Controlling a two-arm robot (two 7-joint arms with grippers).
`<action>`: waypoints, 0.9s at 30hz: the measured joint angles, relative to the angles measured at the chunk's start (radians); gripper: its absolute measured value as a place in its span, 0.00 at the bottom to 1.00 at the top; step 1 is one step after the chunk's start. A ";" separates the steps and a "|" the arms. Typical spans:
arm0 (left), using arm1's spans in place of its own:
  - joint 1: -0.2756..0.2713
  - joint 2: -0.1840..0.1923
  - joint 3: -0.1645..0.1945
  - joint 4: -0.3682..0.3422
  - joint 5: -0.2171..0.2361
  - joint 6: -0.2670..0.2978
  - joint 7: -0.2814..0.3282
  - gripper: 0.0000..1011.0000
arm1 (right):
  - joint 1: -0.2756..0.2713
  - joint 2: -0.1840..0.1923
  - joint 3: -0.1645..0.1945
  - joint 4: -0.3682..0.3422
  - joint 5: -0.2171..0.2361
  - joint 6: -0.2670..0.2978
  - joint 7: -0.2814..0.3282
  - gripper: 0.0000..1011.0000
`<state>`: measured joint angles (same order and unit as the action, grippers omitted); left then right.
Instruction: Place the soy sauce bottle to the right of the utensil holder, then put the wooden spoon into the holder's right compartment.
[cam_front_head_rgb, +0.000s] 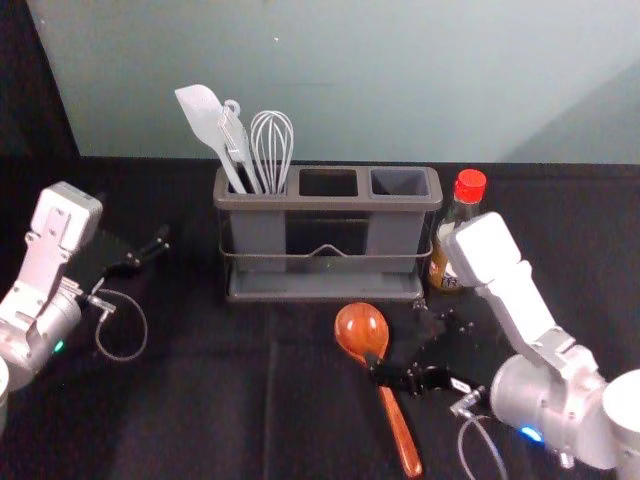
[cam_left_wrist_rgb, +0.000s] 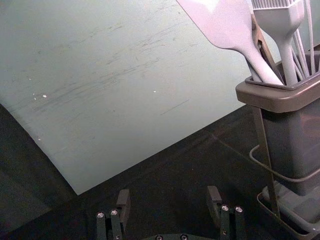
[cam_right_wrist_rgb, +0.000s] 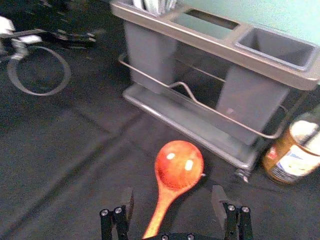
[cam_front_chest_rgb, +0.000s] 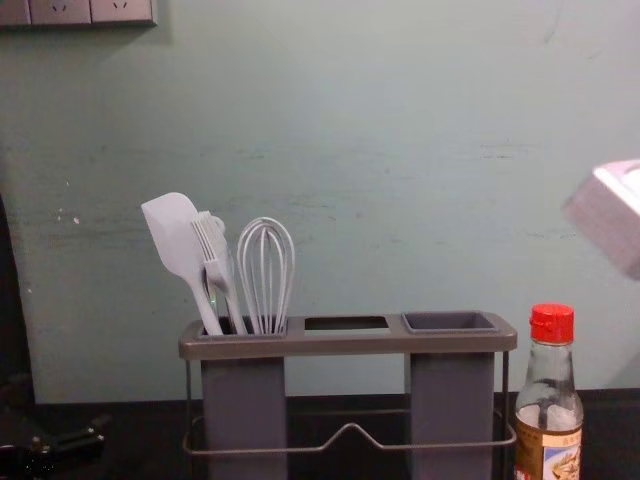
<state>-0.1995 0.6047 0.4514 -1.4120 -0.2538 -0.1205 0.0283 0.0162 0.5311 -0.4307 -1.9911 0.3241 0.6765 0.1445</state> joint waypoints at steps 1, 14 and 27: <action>0.000 0.000 0.000 0.000 0.000 0.000 0.000 0.99 | -0.002 -0.024 -0.009 -0.010 -0.026 0.031 -0.046 0.99; 0.000 0.000 0.000 0.000 0.000 0.000 0.000 0.99 | 0.018 -0.174 -0.036 0.062 -0.104 0.095 -0.172 0.99; 0.000 0.000 0.000 0.000 0.000 0.000 0.000 0.99 | 0.064 -0.293 0.012 0.173 -0.067 0.134 -0.151 0.99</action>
<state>-0.1995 0.6047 0.4513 -1.4120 -0.2539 -0.1205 0.0283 0.0805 0.2377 -0.4190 -1.8181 0.2573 0.8104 -0.0068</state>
